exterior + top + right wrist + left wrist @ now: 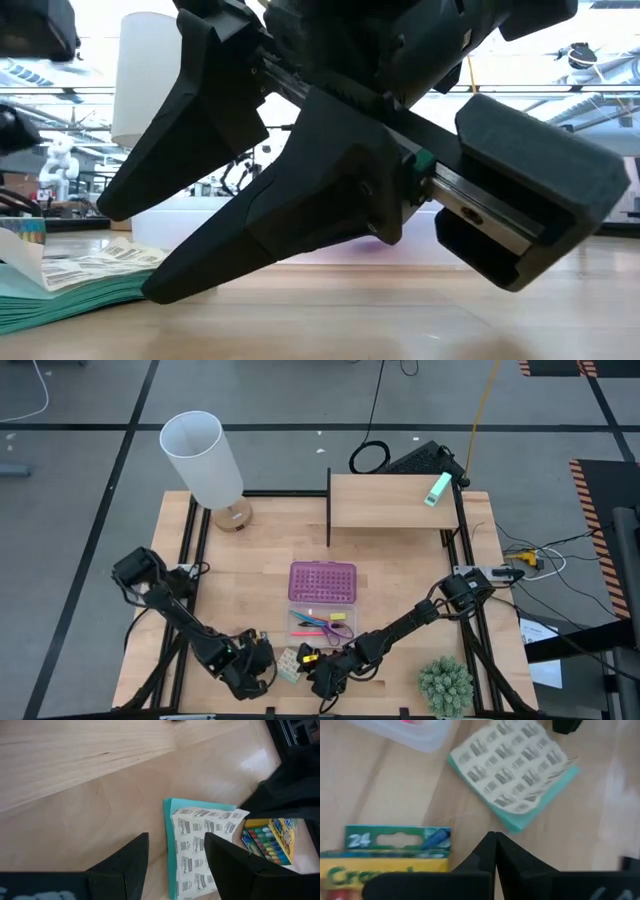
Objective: Pack school essentials
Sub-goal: Put the green sticky notes into the violet plastic pencil case
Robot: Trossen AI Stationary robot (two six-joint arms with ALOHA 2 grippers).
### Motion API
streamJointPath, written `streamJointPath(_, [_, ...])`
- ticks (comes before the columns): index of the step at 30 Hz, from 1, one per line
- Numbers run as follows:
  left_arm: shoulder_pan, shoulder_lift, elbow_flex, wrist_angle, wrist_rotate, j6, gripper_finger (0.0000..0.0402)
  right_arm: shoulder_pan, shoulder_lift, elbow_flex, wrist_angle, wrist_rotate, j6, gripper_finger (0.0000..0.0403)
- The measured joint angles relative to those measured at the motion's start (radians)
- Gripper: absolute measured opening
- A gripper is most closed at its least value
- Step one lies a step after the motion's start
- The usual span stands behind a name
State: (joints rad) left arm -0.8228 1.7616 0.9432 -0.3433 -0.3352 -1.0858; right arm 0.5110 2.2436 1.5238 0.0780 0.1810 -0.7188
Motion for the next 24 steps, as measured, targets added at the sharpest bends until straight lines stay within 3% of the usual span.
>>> streamJointPath(7, [0.007,0.074,0.003,0.104,0.004,0.026,0.0010,0.000,0.000,0.000,0.000,0.000,-0.004,0.0187])
streamJointPath(18, [0.015,0.078,0.001,0.266,-0.002,0.126,0.0010,0.001,0.000,0.002,-0.087,0.071,-0.027,0.0187])
streamJointPath(24, [0.015,0.064,0.001,0.276,0.046,0.188,0.0010,0.005,-0.001,0.002,-0.104,0.079,-0.046,0.0187])
